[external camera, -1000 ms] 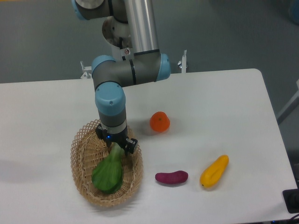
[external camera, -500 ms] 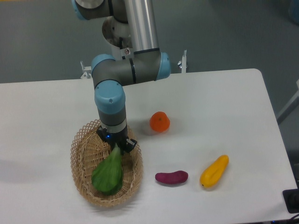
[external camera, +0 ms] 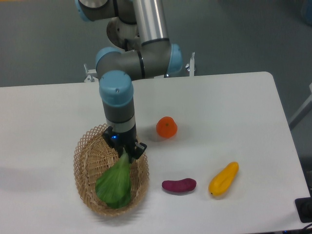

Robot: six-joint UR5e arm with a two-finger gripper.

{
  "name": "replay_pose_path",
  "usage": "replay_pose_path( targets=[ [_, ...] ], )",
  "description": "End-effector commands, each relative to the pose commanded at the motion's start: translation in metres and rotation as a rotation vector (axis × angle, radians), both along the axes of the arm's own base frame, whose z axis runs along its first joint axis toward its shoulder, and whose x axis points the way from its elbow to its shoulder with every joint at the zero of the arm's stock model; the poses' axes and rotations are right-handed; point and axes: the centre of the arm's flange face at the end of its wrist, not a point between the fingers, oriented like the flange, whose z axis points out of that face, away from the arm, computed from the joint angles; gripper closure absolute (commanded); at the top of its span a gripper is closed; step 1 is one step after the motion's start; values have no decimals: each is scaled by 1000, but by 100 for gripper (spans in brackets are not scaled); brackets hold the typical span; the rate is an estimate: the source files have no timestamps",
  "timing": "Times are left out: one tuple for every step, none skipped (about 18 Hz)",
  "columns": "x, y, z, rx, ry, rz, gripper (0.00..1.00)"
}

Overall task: Pick up the green vegetable from the basket
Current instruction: 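Lift the bok choy out of the basket and raise it up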

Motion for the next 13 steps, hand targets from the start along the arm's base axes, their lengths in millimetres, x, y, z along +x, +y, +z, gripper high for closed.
replay_pose_path(
  targets=[
    [-7,-6,11,16,11,-1,57],
    [-19,-14,17,26,16,0,57],
    [-32,-24,21,25,14,-2,57],
    [-45,-37,31,25,16,-6,57],
    [-60,-51,37,20,15,-18,57],
    [-77,-65,38,8,11,-30,57],
    [-92,-80,43,0,16,-40,57],
    [-108,-95,46,-11,18,-46,57],
    [-123,-110,46,-27,21,-59,57],
    [-139,-125,46,-36,28,-73,57],
    [-152,-138,47,-45,35,-85,57],
    [-166,-152,49,-51,43,-88,57],
    [-179,-164,51,-57,54,-97,57]
  ],
)
